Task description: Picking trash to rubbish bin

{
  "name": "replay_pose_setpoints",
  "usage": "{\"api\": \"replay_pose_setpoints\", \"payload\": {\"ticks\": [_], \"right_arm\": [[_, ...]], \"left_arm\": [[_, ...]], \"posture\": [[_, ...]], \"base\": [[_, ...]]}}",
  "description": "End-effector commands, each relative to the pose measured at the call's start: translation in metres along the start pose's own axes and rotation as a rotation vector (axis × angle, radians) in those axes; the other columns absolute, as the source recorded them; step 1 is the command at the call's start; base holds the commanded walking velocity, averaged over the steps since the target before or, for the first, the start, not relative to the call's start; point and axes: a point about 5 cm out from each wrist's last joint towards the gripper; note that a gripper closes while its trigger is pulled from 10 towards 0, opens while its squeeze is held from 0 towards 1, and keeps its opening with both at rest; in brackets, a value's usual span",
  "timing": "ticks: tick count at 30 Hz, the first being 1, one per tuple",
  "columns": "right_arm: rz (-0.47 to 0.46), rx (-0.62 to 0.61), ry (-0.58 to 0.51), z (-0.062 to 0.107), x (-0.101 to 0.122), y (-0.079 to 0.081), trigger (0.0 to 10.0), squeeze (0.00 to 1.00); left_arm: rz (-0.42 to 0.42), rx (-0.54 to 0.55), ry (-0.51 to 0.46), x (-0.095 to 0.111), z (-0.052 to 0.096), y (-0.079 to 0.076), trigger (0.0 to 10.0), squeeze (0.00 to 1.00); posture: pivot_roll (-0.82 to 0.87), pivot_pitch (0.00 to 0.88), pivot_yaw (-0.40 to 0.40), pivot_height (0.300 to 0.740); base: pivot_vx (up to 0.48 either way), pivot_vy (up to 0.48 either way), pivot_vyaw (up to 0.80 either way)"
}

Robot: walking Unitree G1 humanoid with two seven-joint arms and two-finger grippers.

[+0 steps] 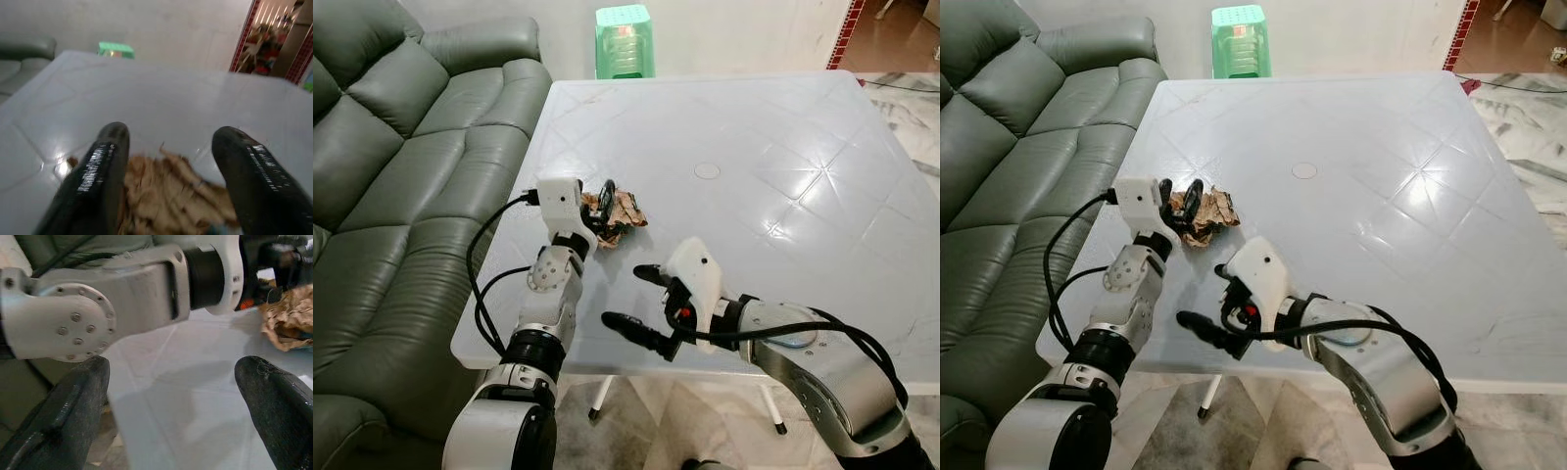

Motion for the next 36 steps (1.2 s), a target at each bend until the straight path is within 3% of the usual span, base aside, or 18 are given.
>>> {"api": "replay_pose_setpoints", "payload": {"ticks": [1, 11, 14, 17, 18, 19, 20, 21, 36], "right_arm": [[0.002, 0.039, -0.011, 0.001, 0.003, 0.007, 10.0, 0.0], [-0.009, 0.07, -0.011, 0.002, 0.004, 0.013, 10.0, 0.0], [-0.011, 0.075, -0.011, 0.002, 0.004, 0.014, 10.0, 0.0], [-0.012, 0.077, -0.01, 0.002, 0.004, 0.015, 10.0, 0.0], [-0.012, 0.076, -0.009, 0.002, 0.004, 0.015, 10.0, 0.0], [-0.012, 0.076, -0.008, 0.002, 0.004, 0.015, 10.0, 0.0], [-0.013, 0.077, -0.008, 0.002, 0.004, 0.015, 10.0, 0.0], [-0.013, 0.077, -0.007, 0.002, 0.003, 0.015, 10.0, 0.0], [-0.013, 0.08, -0.004, 0.001, 0.003, 0.015, 10.0, 0.0]], "left_arm": [[-0.023, -0.013, -0.005, 0.004, -0.004, -0.002, 10.0, 1.0], [-0.1, 0.045, 0.073, -0.005, -0.007, 0.004, 10.0, 1.0], [-0.12, 0.068, 0.147, -0.017, -0.003, 0.007, 10.0, 1.0], [-0.203, 0.057, 0.249, -0.032, 0.003, 0.008, 10.0, 1.0], [-0.206, 0.051, 0.266, -0.035, 0.005, 0.008, 10.0, 0.46], [-0.206, 0.047, 0.278, -0.037, 0.006, 0.008, 10.0, 0.46], [-0.235, 0.045, 0.303, -0.042, 0.009, 0.009, 3.9, 0.0], [-0.228, 0.047, 0.306, -0.043, 0.01, 0.01, 0.0, 0.0], [-0.224, 0.068, 0.316, -0.046, 0.014, 0.016, 0.0, 0.0]], "posture": [[-0.18, 0.063, 0.037, 0.74], [-0.19, 0.073, 0.045, 0.74], [-0.19, 0.075, 0.047, 0.74], [-0.19, 0.076, 0.048, 0.74], [-0.19, 0.078, 0.048, 0.74], [-0.19, 0.078, 0.048, 0.74], [-0.19, 0.078, 0.048, 0.74], [-0.19, 0.078, 0.048, 0.74], [-0.18, 0.072, 0.049, 0.74]], "base": [[0.0, 0.0, 0.0], [0.0, 0.0, 0.0], [0.0, 0.0, 0.0], [0.0, 0.0, 0.0], [0.0, 0.0, 0.0], [0.0, 0.0, 0.0], [0.0, 0.0, 0.0], [0.0, 0.0, 0.0], [0.0, 0.0, 0.0]]}}
Point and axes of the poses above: a point about 5 cm out from each wrist's last joint towards the gripper, its own z axis pointing back from the gripper into the wrist, its own x axis along the axis of the wrist's last joint, y = z × x, and after that the axes turned 4 degrees about z, right-handed
